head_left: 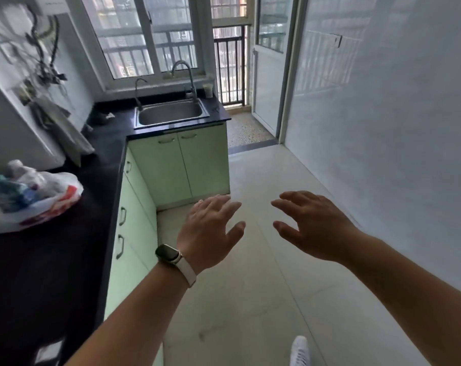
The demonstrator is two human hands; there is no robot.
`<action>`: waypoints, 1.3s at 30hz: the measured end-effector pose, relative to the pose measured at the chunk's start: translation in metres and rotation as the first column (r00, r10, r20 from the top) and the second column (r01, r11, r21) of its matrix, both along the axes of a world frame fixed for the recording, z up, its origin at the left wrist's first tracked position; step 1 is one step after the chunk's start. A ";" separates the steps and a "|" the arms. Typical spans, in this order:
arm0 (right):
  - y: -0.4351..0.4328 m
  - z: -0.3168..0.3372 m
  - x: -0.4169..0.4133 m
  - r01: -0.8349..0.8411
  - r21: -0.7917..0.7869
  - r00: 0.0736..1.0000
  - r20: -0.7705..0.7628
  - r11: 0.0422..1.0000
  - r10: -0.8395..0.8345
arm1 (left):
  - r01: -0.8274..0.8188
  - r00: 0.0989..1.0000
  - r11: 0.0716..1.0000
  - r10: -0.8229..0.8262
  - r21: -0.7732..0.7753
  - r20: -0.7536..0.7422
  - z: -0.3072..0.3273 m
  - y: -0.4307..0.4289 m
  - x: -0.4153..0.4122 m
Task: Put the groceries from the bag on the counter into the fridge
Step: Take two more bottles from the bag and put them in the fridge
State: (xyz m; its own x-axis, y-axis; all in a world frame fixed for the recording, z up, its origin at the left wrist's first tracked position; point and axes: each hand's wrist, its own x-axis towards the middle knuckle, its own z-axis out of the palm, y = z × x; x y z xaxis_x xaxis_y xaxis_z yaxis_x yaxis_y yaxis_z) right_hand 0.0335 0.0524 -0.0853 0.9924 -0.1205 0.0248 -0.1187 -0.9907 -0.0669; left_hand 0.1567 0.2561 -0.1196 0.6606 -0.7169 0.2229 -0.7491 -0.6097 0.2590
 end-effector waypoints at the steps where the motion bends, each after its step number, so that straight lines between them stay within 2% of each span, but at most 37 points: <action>1: 0.001 -0.002 0.013 -0.029 0.007 1.000 -0.001 1.000 0.029 | -0.028 1.000 1.000 0.028 0.013 -0.003 -0.002 0.004 0.007; 8: -0.017 -0.018 0.098 -0.186 0.034 0.983 0.013 0.982 0.186 | -0.167 0.986 0.982 0.168 0.091 0.004 -0.011 0.005 0.056; 17: -0.105 -0.016 0.196 -0.270 0.036 0.963 0.018 0.962 0.269 | -0.270 0.963 0.952 0.263 0.145 0.061 -0.003 -0.065 0.129; 22: -0.131 -0.020 0.247 -0.368 0.041 0.930 0.010 0.929 0.368 | -0.358 0.931 0.921 0.339 0.152 0.137 -0.002 -0.081 0.152; 26: -0.122 -0.024 0.281 -0.447 0.075 0.894 0.028 0.891 0.447 | -0.431 0.900 0.889 0.411 0.154 0.148 -0.003 -0.069 0.163; 32: -0.085 -0.026 0.332 -0.584 0.084 0.812 0.038 0.808 0.583 | -0.586 0.807 0.805 0.569 0.097 0.159 -0.004 -0.030 0.182; 39: -0.030 -0.042 0.400 -0.659 0.090 0.749 0.001 0.746 0.662 | -0.672 0.737 0.738 0.660 0.063 0.144 -0.028 0.027 0.222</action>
State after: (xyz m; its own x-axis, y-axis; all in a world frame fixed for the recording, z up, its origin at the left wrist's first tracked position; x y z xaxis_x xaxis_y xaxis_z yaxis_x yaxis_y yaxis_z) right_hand 0.4336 0.0224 -0.1277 0.8247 0.5655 0.0145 0.5605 -0.8134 -0.1560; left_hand 0.3787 0.2827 -0.1476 0.9548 -0.1246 0.2700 -0.1592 -0.9811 0.1101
